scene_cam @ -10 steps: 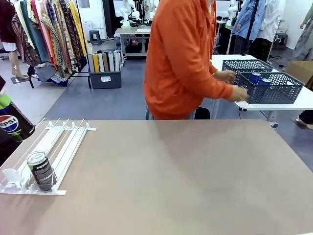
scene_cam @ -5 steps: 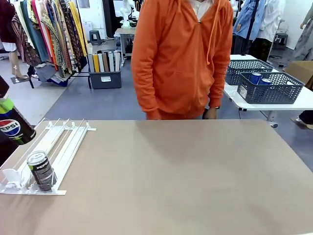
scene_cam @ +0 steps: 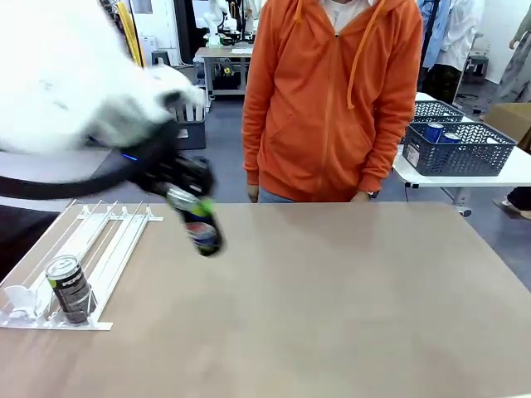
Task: Retrieve and store the cans from the dispenser.
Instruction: Pick up one can from the Automatic Can Dispenser and place it in the middle of the table.
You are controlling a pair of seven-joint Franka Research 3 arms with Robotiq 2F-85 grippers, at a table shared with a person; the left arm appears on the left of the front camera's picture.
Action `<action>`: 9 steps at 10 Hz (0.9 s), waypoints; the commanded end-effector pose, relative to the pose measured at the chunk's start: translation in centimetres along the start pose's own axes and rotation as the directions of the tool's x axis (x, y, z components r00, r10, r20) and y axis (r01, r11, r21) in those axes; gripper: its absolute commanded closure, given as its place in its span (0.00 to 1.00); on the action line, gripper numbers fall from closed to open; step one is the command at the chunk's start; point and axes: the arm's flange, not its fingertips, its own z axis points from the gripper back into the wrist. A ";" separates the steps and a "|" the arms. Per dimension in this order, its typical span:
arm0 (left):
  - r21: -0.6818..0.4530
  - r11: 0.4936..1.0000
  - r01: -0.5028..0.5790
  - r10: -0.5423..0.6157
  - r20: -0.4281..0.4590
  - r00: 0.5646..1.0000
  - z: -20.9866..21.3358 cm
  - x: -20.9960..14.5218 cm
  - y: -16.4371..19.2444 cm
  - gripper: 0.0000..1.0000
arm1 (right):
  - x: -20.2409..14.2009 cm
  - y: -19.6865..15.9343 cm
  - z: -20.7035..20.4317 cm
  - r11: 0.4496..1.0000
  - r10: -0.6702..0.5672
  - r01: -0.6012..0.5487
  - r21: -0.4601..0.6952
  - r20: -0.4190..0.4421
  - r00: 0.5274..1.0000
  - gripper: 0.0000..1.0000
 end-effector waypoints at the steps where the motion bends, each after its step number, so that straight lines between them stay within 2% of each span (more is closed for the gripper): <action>1: 0.028 0.998 0.063 -0.062 -0.041 0.997 -4.9 4.9 -1.5 1.00 | 0.3 0.3 -0.1 1.000 0.006 -0.006 0.025 0.016 1.000 0.00; 2: 0.085 0.991 0.105 -0.103 -0.031 0.994 -8.5 5.6 -4.1 1.00 | 0.3 0.3 -0.1 1.000 0.006 -0.006 0.025 0.016 1.000 0.00; 5: 0.144 0.967 0.208 -0.192 -0.118 0.974 -14.7 6.2 -8.4 1.00 | 0.3 0.3 -0.1 1.000 0.006 -0.006 0.025 0.016 1.000 0.00; 6: 0.126 0.969 0.213 -0.192 -0.160 0.968 -15.8 6.2 -8.6 1.00 | 0.3 0.3 -0.1 1.000 0.006 -0.006 0.025 0.016 1.000 0.00; 9: 0.087 0.978 0.190 -0.172 -0.188 0.967 -16.6 6.2 -8.2 1.00 | 0.3 0.3 -0.1 1.000 0.006 -0.006 0.025 0.016 1.000 0.00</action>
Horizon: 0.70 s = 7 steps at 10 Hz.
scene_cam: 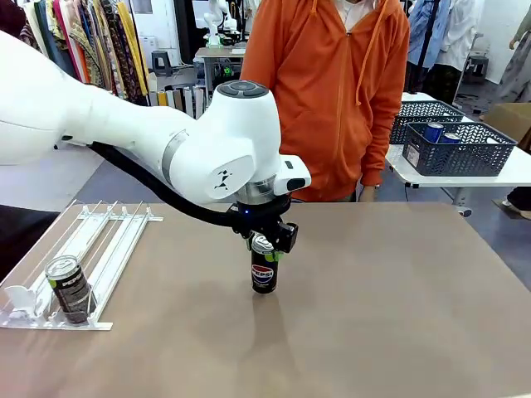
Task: Retrieve and store the cans from the dispenser.
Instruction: Pick up one can from the Automatic Can Dispenser and place it in the middle of the table.
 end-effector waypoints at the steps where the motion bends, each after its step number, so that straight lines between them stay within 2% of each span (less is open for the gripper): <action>1: -0.025 0.999 -0.020 0.019 -0.015 1.000 0.5 0.5 0.2 1.00 | 0.3 0.3 -0.1 1.000 0.006 -0.007 0.026 0.016 1.000 0.00; 3: -0.033 0.999 -0.019 0.019 -0.009 1.000 0.5 0.5 0.4 1.00 | 0.3 0.3 -0.1 1.000 0.006 -0.007 0.026 0.016 1.000 0.00; 4: -0.039 0.999 -0.019 0.019 -0.011 1.000 0.5 0.4 0.3 0.56 | 0.3 0.3 -0.1 1.000 0.006 -0.007 0.026 0.016 1.000 0.00; 5: -0.037 0.999 -0.015 0.015 -0.012 1.000 0.5 0.4 0.2 0.00 | 0.3 0.3 -0.1 1.000 0.006 -0.007 0.026 0.016 1.000 0.00; 7: -0.037 0.999 -0.021 0.021 0.003 1.000 0.9 0.3 0.4 0.00 | 0.3 0.3 -0.1 1.000 0.006 -0.007 0.026 0.016 1.000 0.00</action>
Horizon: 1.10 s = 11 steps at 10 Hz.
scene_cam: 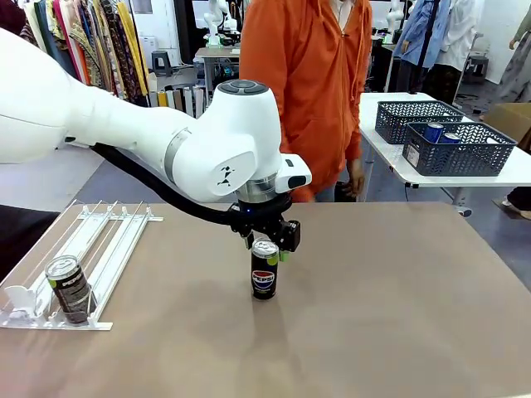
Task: Retrieve and store the cans from the dispenser.
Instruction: Pick up one can from the Automatic Can Dispenser and place it in the middle of the table.
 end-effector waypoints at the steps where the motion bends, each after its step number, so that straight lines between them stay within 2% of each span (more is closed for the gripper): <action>1: 0.000 1.000 -0.001 0.001 0.033 0.999 1.3 -0.3 0.4 0.00 | 0.3 0.3 -0.1 1.000 0.006 -0.007 0.026 0.016 1.000 0.00; 3: -0.028 1.000 0.001 0.002 0.108 0.994 6.0 -2.2 0.8 0.00 | 0.3 0.3 -0.1 1.000 0.006 -0.007 0.026 0.016 1.000 0.00; 6: -0.159 0.987 -0.035 0.052 0.104 0.993 15.0 -7.9 5.4 0.00 | 0.3 0.3 -0.1 1.000 0.006 -0.007 0.026 0.016 1.000 0.00; 8: -0.361 0.931 -0.057 0.095 0.088 0.992 18.5 -13.5 11.6 0.00 | 0.3 0.3 -0.1 1.000 0.006 -0.007 0.026 0.016 1.000 0.00; 9: -0.538 0.840 0.068 -0.048 0.052 0.998 19.6 -16.6 14.7 0.00 | 0.3 0.3 -0.1 1.000 0.006 -0.007 0.026 0.016 1.000 0.00; 10: -0.583 0.812 0.026 0.033 0.091 0.995 19.9 -20.0 18.2 0.00 | 0.3 0.3 -0.1 1.000 0.006 -0.007 0.026 0.016 1.000 0.00; 11: -0.640 0.766 -0.061 0.156 0.093 0.983 19.8 -22.5 21.7 0.00 | 0.3 0.3 -0.1 1.000 0.006 -0.007 0.026 0.016 1.000 0.00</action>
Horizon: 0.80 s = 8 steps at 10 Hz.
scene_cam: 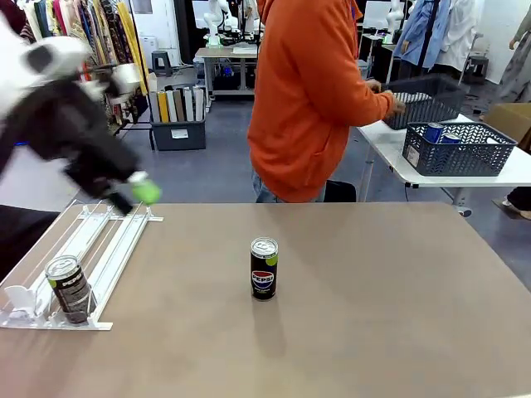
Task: Retrieve and store the cans from the dispenser.
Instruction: Pick up one can from the Automatic Can Dispenser and place it in the middle of the table.
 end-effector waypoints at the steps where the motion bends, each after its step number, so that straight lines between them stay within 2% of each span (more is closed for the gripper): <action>1: -0.109 0.972 -0.208 0.222 0.138 0.965 3.9 -4.3 6.2 0.00 | 0.3 0.4 -0.1 1.000 0.008 -0.008 0.026 0.016 1.000 0.00; 2: -0.202 0.939 -0.279 0.319 0.210 0.924 5.9 -7.2 9.7 0.00 | 0.3 0.4 -0.1 1.000 0.008 -0.008 0.026 0.016 1.000 0.00; 3: -0.309 0.917 -0.252 0.331 0.237 0.913 6.8 -9.5 12.7 0.00 | 0.3 0.4 -0.1 1.000 0.008 -0.008 0.026 0.016 1.000 0.00; 4: -0.393 0.872 -0.292 0.410 0.262 0.873 7.1 -11.2 15.5 0.00 | 0.3 0.4 -0.1 1.000 0.008 -0.008 0.026 0.016 1.000 0.00; 6: -0.465 0.797 -0.385 0.549 0.291 0.784 7.2 -11.8 18.0 0.00 | 0.3 0.4 -0.1 1.000 0.008 -0.008 0.026 0.016 1.000 0.00; 7: -0.369 0.862 -0.347 0.451 0.250 0.857 8.1 -13.3 16.4 0.00 | 0.3 0.4 -0.1 1.000 0.008 -0.008 0.026 0.016 1.000 0.00; 8: -0.369 0.862 -0.347 0.451 0.250 0.857 8.1 -13.3 16.4 0.00 | 0.3 0.4 -0.1 1.000 0.008 -0.008 0.026 0.016 1.000 0.00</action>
